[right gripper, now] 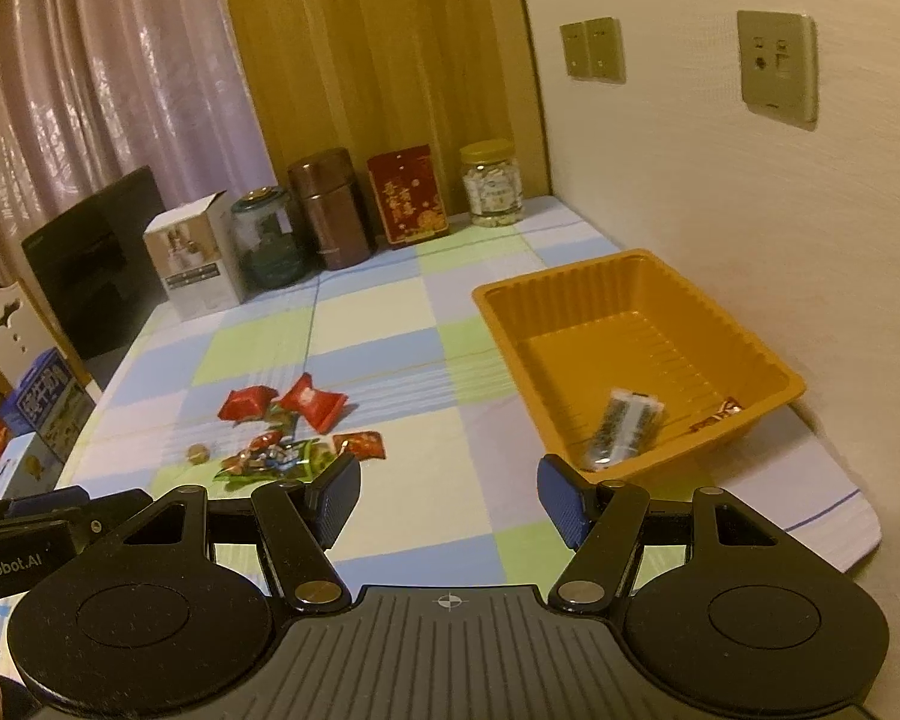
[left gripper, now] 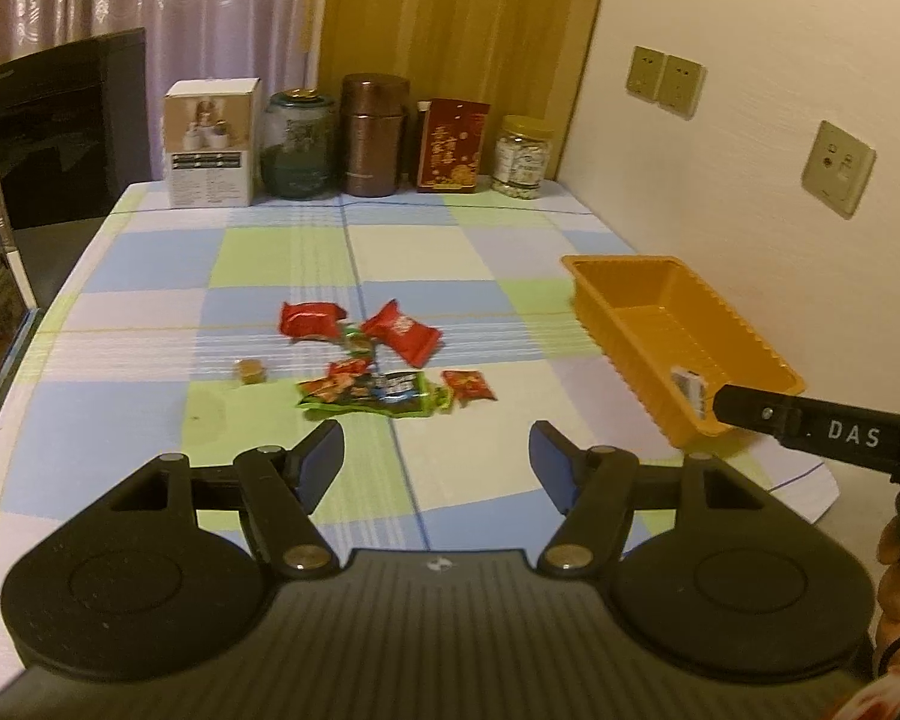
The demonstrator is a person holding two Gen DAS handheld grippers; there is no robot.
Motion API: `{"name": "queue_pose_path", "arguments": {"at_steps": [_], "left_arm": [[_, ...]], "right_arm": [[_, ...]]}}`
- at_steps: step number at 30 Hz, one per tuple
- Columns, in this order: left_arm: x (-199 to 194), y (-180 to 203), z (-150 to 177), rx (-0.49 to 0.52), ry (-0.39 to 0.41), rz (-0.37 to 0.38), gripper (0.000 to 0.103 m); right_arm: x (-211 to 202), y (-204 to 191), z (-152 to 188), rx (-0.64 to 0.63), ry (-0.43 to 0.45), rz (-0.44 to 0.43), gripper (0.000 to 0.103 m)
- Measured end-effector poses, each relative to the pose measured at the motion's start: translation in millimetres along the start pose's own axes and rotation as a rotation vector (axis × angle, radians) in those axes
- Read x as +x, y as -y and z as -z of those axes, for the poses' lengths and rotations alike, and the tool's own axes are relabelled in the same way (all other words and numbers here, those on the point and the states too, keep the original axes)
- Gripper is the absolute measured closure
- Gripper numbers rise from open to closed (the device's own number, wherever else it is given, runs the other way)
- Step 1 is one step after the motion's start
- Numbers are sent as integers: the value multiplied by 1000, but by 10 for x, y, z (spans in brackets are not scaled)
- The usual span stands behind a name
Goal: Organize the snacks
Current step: 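Move both tools back toward the remaining snack pile, then grasp the green-and-black snack bag with the left tool while the right tool grasps a red candy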
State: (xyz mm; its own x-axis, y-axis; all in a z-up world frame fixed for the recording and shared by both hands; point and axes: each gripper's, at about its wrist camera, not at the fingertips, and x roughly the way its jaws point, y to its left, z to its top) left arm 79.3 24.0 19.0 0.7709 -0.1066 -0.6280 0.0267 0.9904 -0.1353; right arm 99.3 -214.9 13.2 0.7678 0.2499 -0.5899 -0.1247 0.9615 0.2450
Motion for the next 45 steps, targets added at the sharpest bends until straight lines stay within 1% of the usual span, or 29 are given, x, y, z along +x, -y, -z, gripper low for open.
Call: {"name": "queue_pose_path", "arguments": {"at_steps": [8,13,18,22,25,31,35,38,41,45], "left_arm": [[91,-284,26,-1,-14,-42,38],[235,-447,44,26,-32,-71,37],[442,-565,68,65,-61,-74,37],[641,-610,77,115,-78,-50,37],[797,-620,58,164,-89,-17,37],[1183,-604,-31,282,-106,37,37],[1453,-555,-47,382,-107,94,37],[1642,-506,-36,463,-113,111,37],[1820,-470,-37,522,-111,118,37],[2056,-456,-52,570,-121,122,38]], "right_arm": [[211,-180,92,-29,-34,-42,37],[395,-276,135,-46,-51,-62,37],[602,-307,176,-53,-59,-62,38],[799,-316,182,-68,-80,-66,38],[949,-308,182,-74,-88,-61,38],[1268,-285,128,-73,-102,-66,38],[1457,-264,96,-99,-113,-70,38],[1604,-237,87,-107,-127,-73,38],[1743,-207,83,-100,-142,-78,38],[1901,-143,97,-84,-172,-86,38]]}}
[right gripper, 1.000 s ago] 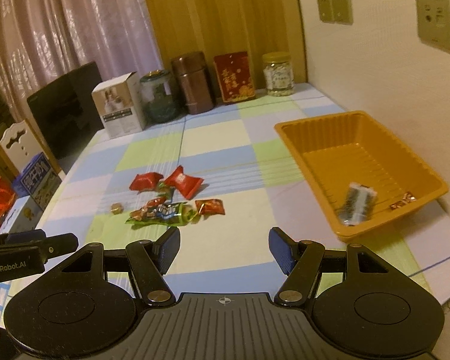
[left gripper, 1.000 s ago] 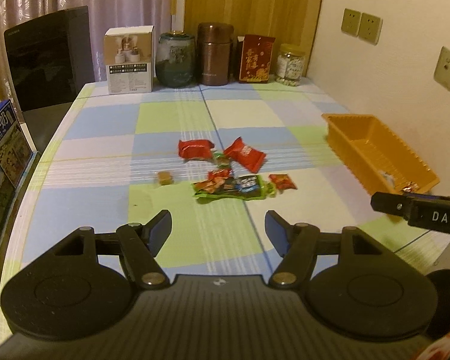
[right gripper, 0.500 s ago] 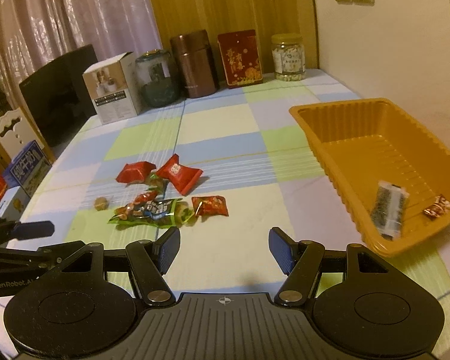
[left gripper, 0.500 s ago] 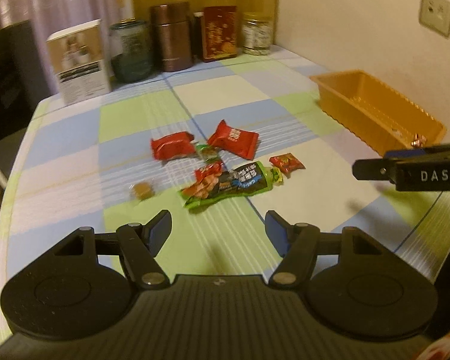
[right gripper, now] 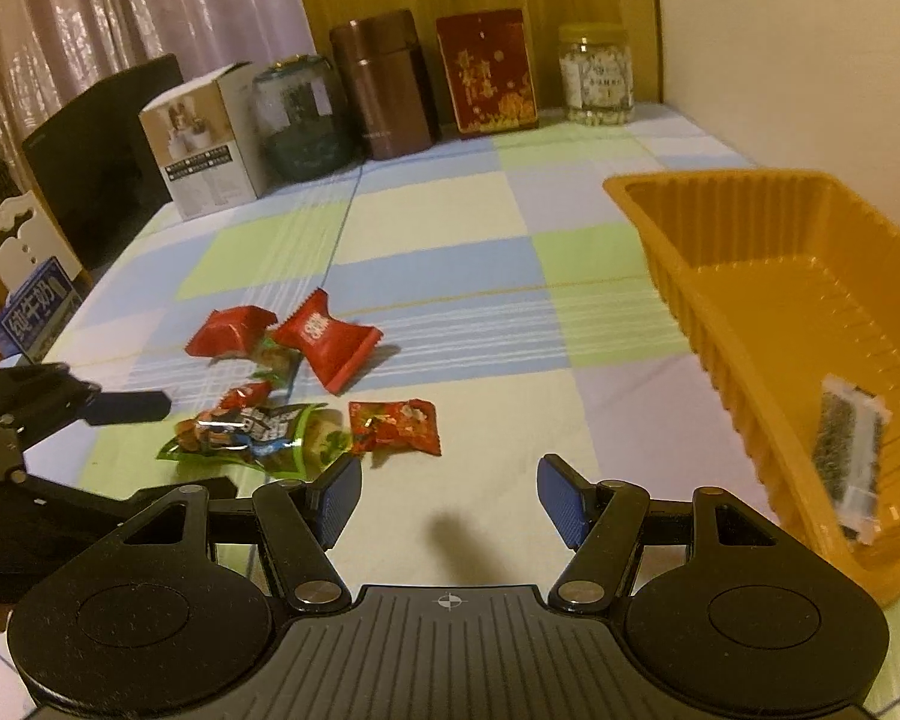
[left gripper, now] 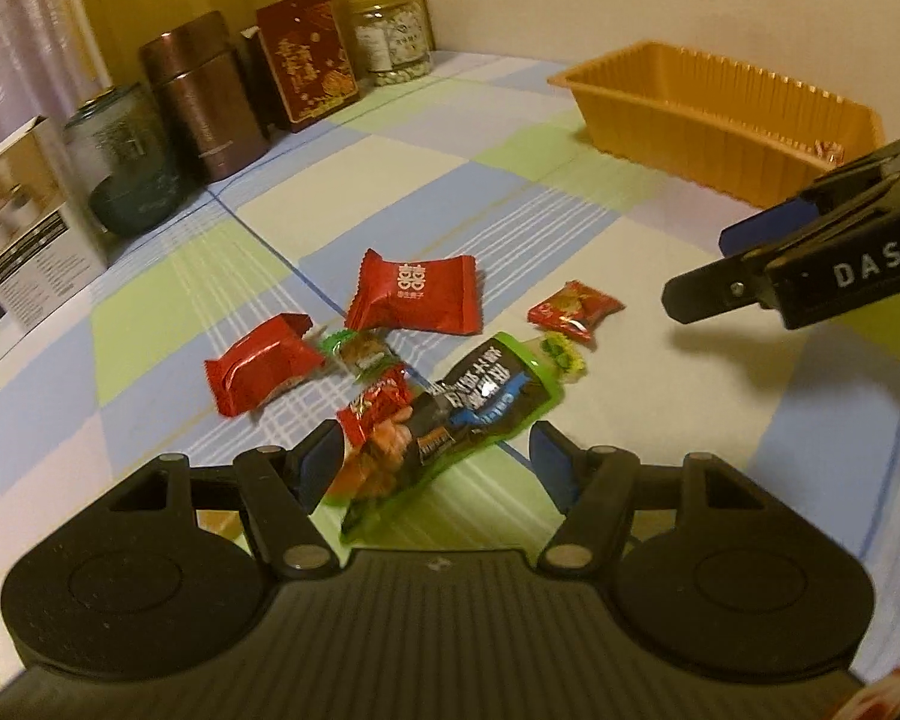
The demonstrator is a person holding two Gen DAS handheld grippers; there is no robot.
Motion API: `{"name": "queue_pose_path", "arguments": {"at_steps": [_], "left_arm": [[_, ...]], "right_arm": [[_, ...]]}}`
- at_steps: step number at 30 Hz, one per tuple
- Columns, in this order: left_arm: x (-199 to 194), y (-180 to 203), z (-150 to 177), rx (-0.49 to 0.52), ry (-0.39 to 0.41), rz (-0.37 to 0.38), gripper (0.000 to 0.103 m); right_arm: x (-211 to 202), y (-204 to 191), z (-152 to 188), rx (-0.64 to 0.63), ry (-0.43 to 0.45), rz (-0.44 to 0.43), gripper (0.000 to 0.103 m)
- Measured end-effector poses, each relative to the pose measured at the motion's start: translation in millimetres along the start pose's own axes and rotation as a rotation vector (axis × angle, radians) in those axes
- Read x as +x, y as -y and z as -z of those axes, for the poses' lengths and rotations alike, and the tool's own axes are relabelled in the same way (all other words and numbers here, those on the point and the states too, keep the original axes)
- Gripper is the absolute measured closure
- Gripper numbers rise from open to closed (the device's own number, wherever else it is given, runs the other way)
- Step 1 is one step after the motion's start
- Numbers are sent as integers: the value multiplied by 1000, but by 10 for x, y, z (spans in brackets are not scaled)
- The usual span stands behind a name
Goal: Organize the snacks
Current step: 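Grasp the green-and-black snack bag with the left tool while the right tool grasps a red candy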
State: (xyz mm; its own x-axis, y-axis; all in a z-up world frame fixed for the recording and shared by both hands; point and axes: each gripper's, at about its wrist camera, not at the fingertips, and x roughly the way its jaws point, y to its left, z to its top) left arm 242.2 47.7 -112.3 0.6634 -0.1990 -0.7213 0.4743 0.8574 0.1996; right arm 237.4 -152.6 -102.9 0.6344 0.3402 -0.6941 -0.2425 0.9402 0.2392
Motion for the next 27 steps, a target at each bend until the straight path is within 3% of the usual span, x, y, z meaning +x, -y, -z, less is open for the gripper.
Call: {"name": "queue_pose_path", "arguments": {"at_steps": [4,13,23,26,27], "left_arm": [[150,-38,-17,4,-17,25,39],[20,0,46,-66,-53,64,54],[108,-19,7,-101,-8,91,55],[148,-10,5,-93,-27,96,68],[133,-5,13,-92,-32,96,68]], "right_arm": [[90,33,-15,-11,-14,10,38],[184,-6,-94,-46,-2,13,38],[368,-86,-151,-182,-34,26,38],[438,-89,-166,-220,-41,4,38],[456,-93,-171,-233,-39,-6,38]]}}
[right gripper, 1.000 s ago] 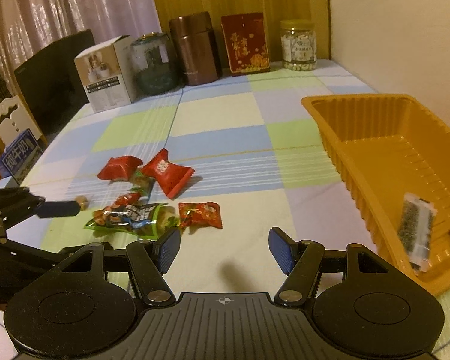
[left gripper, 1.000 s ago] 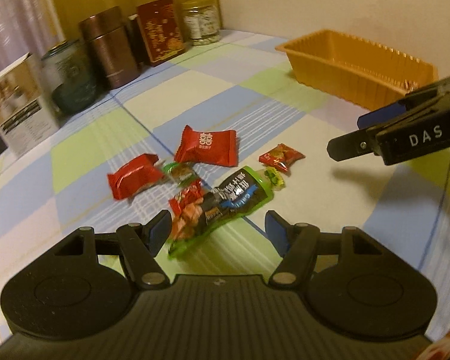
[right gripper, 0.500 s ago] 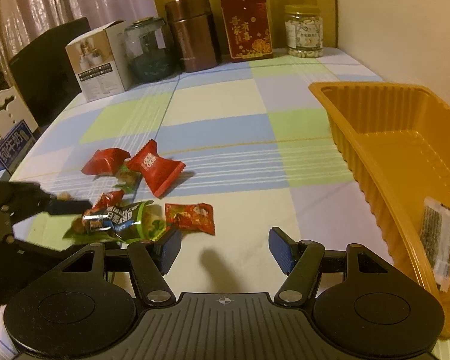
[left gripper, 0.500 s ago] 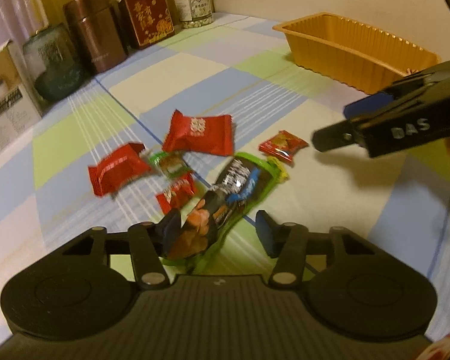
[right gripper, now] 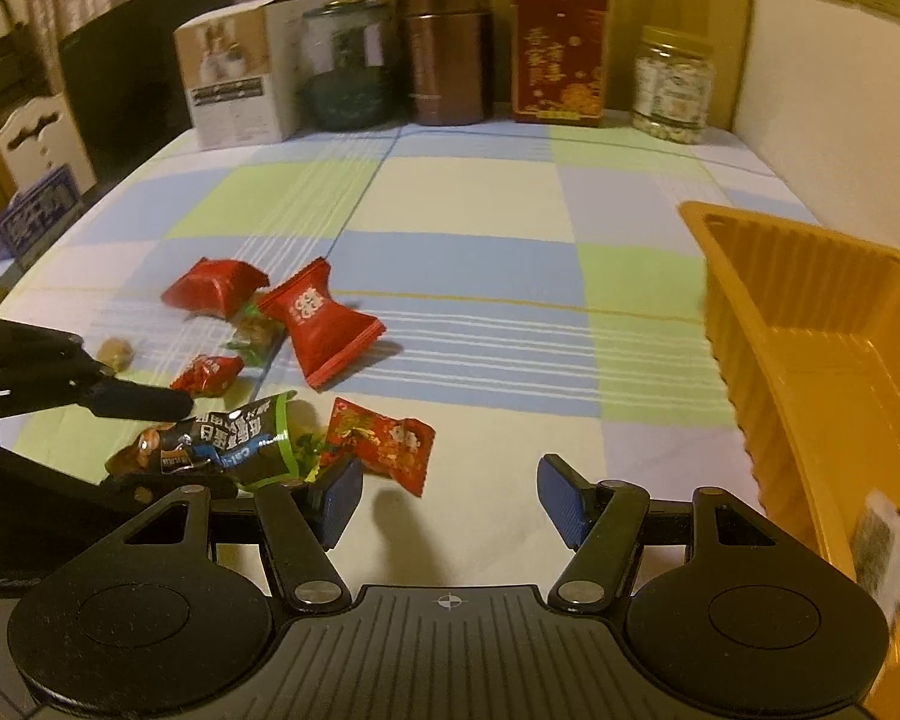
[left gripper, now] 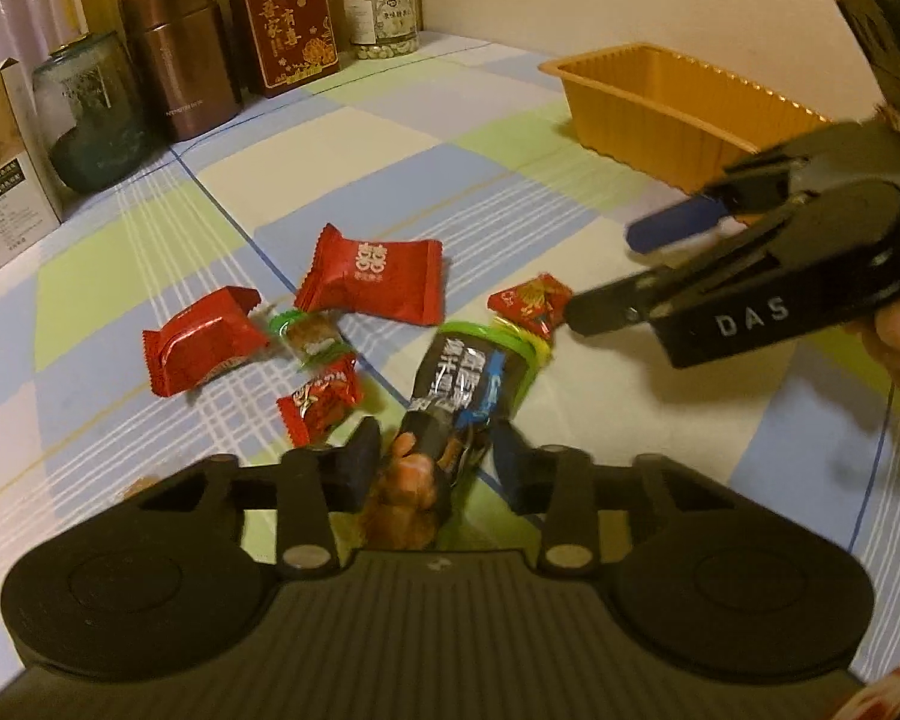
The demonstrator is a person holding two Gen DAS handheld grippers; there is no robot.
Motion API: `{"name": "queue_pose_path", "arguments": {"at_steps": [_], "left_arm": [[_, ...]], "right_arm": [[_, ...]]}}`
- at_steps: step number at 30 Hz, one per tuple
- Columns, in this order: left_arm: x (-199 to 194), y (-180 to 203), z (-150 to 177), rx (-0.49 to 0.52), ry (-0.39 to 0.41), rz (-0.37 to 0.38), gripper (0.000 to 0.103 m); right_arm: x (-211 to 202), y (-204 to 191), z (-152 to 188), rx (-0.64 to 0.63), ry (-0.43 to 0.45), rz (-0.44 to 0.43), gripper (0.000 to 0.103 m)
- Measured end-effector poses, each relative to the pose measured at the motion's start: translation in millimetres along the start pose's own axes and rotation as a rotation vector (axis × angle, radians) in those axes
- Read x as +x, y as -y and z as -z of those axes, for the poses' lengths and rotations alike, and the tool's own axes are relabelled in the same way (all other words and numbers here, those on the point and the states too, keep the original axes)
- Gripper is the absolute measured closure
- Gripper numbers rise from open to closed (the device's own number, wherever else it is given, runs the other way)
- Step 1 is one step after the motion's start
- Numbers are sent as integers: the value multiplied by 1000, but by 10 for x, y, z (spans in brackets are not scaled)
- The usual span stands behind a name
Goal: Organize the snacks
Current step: 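Grasp the green-and-black snack bag with the left tool while the right tool grasps a red candy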
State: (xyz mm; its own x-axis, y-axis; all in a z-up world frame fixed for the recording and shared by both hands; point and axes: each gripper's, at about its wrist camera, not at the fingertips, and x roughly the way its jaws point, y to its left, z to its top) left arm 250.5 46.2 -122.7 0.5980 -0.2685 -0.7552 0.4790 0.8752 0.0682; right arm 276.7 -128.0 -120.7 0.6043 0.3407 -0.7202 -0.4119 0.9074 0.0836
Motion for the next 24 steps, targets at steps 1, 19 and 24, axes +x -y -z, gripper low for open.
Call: {"name": "queue_pose_path", "arguments": {"at_steps": [1,19,24], "left_arm": [[-17,-5,12,-7,-7,1,69],[-186,-92,184,-172,-7,-80,71],[-147,-123,196,-196,-2,-62,70]], "right_arm": [[10,-2,-7,-16,7,-10,38],[312,-56,-112,-125,0,-122,54],[251,-19,-108,-93,-12,-123,64]]}}
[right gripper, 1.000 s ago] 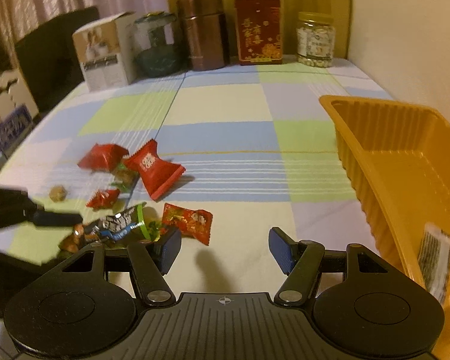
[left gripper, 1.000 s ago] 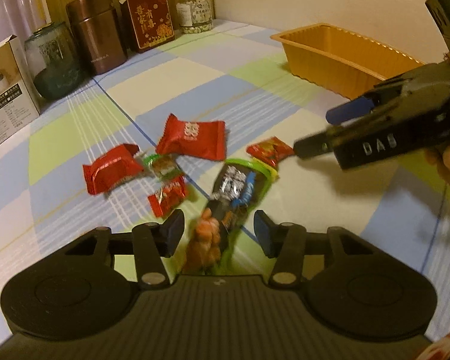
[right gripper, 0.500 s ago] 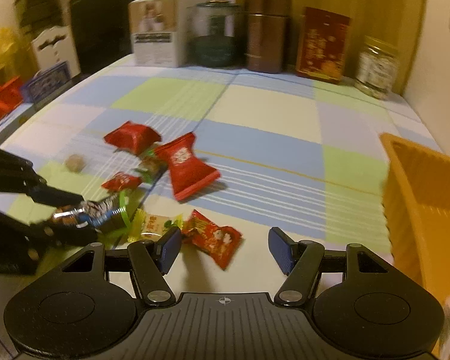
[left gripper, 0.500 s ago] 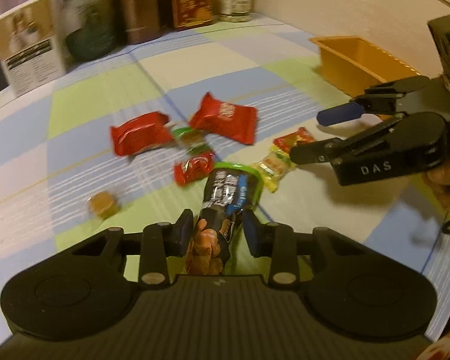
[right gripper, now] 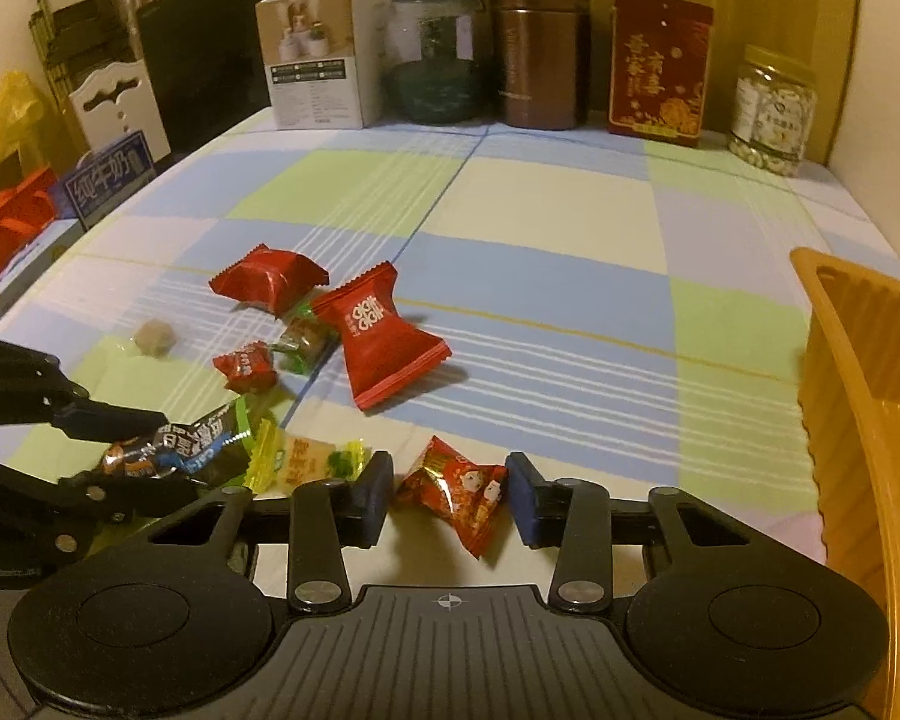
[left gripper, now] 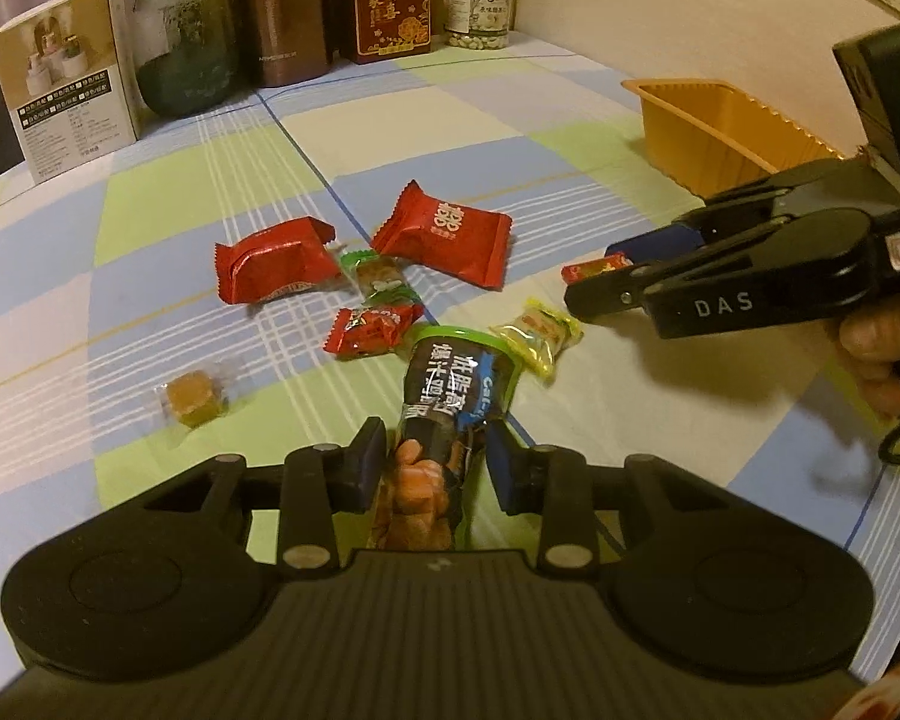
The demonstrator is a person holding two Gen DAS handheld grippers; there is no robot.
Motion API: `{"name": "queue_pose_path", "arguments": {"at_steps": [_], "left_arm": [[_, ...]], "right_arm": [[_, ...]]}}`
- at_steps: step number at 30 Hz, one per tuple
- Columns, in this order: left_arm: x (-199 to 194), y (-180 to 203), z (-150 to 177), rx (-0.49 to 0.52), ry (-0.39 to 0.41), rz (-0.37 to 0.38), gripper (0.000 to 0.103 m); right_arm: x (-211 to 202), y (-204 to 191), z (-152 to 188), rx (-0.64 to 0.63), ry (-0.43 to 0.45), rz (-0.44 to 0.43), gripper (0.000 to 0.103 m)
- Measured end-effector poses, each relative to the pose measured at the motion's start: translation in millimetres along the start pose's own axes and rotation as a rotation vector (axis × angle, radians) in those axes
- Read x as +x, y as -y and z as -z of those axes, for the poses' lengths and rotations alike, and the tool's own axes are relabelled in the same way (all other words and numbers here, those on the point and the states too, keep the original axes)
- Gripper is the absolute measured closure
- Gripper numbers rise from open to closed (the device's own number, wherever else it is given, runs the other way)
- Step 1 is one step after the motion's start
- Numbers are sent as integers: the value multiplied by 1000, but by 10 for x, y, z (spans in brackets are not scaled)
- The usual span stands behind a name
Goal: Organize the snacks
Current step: 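Grasp the green-and-black snack bag with the left tool while the right tool grasps a red candy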
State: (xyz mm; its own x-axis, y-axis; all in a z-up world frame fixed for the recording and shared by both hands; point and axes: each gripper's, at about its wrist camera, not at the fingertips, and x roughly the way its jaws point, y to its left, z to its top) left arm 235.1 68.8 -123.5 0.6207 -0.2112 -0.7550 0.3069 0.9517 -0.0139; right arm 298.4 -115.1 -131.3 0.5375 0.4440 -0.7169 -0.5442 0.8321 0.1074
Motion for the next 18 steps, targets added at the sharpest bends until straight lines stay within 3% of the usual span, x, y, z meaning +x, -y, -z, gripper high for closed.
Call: {"name": "queue_pose_path", "arguments": {"at_steps": [10,14,18], "left_arm": [[77,84,-13,53,9,-22,67],[69,91,-12,48,6,-15,74],[56,97,-9,44,6,-18,75]], "right_arm": [[-67,-117,28,11,-13,35,68],[-84,-120,31,31,-16,49,68],[-103,-95,26,50,-14,61,69]]}}
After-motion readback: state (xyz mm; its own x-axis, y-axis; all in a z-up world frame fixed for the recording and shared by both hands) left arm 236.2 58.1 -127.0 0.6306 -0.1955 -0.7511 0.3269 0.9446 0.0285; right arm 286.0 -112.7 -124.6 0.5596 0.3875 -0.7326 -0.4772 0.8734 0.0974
